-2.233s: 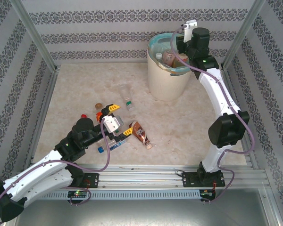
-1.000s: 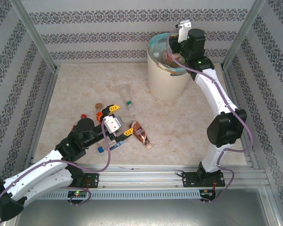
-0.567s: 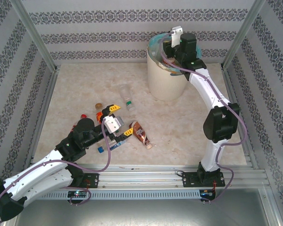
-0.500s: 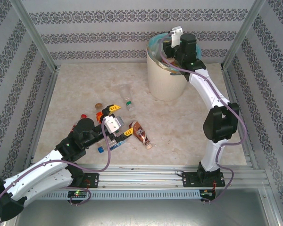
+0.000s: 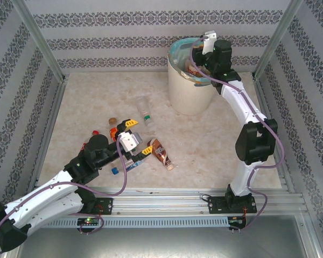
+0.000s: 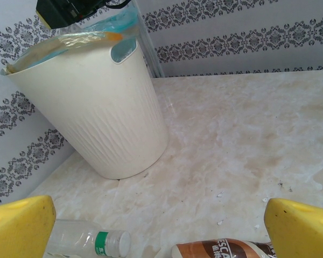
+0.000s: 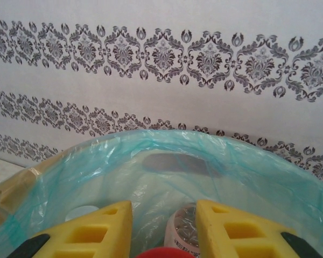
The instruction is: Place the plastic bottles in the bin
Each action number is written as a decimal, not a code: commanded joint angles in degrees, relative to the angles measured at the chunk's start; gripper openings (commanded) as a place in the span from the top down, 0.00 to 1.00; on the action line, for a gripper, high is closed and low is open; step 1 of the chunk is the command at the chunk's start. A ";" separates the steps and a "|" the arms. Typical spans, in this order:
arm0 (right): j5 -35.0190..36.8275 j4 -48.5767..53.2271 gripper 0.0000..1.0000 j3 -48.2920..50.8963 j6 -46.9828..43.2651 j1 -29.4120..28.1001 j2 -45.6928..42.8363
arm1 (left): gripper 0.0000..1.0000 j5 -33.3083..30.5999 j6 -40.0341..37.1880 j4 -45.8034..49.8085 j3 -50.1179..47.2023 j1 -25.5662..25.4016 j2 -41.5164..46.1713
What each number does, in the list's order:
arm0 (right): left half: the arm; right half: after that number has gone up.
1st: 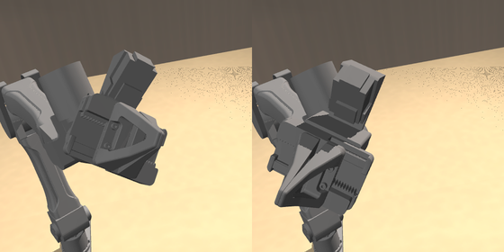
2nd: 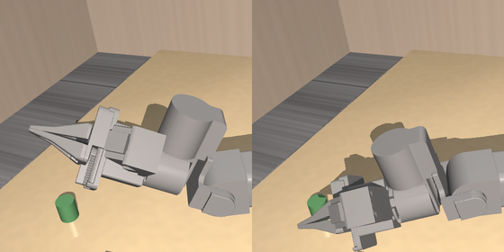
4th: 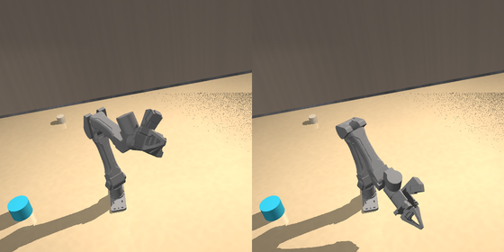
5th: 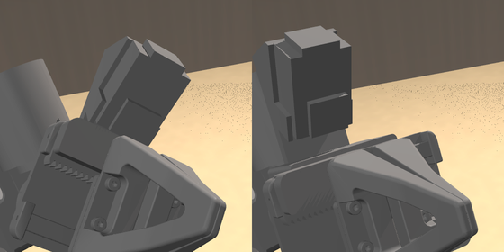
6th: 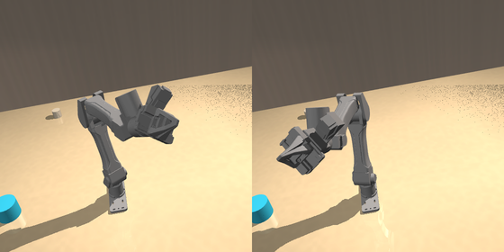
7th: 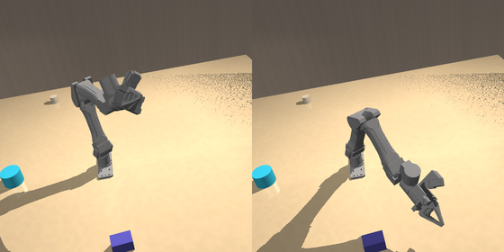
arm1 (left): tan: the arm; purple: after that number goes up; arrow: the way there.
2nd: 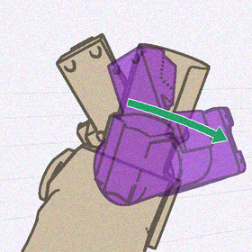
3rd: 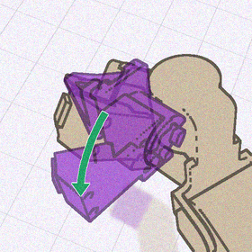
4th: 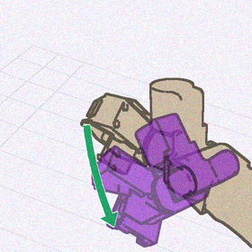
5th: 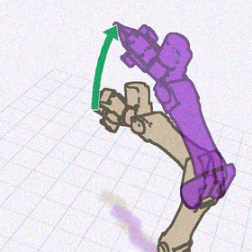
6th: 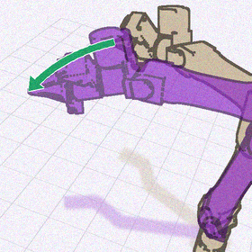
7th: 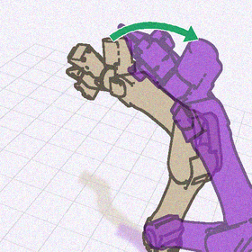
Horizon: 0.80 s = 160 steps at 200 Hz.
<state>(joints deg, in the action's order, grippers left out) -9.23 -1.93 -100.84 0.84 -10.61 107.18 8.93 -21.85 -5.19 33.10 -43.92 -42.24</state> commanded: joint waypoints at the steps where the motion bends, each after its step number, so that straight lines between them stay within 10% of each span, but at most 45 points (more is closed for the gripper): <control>1: -4.19 1.17 0.98 -1.22 5.41 -1.18 -2.18 | 0.00 0.11 0.29 -2.32 -0.64 -0.81 0.12; 113: -6.52 1.74 0.90 -1.70 9.86 -0.90 -1.91 | 0.00 0.15 0.40 -2.19 -0.63 -0.90 0.28; 160: 2.15 5.78 0.28 0.92 4.92 -0.64 -4.63 | 0.00 0.09 0.46 -2.37 -0.68 -1.08 0.27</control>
<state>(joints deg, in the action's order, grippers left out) -9.63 0.82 -100.73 5.87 -10.66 105.69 8.91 -21.85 -5.23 32.95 -44.07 -42.33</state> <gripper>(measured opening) 0.614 0.999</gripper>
